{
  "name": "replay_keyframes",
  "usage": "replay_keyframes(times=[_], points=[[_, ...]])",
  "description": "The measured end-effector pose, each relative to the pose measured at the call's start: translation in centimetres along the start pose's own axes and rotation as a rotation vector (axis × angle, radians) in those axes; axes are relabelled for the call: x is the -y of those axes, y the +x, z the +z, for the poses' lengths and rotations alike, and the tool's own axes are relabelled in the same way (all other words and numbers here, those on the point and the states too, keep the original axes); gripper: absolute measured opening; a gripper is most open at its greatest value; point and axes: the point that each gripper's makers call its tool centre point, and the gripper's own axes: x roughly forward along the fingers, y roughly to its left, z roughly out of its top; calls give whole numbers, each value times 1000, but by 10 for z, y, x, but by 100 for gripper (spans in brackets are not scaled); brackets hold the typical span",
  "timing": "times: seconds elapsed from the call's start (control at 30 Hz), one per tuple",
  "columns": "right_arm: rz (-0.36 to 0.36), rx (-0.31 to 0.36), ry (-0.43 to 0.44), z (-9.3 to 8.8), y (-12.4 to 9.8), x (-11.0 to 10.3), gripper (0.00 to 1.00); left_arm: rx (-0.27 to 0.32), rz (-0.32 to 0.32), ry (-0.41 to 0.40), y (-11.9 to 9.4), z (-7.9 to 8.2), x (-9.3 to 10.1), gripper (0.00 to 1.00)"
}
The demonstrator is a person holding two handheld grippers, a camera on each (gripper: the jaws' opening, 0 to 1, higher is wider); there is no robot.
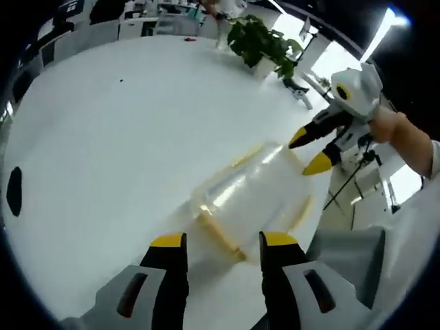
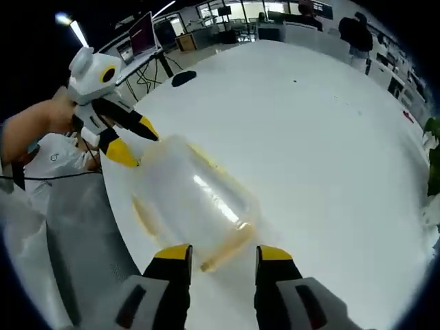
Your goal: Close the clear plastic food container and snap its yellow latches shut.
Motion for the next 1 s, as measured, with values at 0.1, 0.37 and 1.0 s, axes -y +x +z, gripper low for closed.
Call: replay_keyframes(times=[0.1, 0.37, 1.0], points=[[-7, 3, 12, 2, 1, 1, 33, 21, -20, -45, 4, 4, 7, 42], [9, 10, 49, 7, 6, -2, 34, -8, -16, -22, 13, 2, 13, 44], [15, -24, 120, 4, 11, -7, 32, 40, -50, -102, 19, 4, 13, 37]])
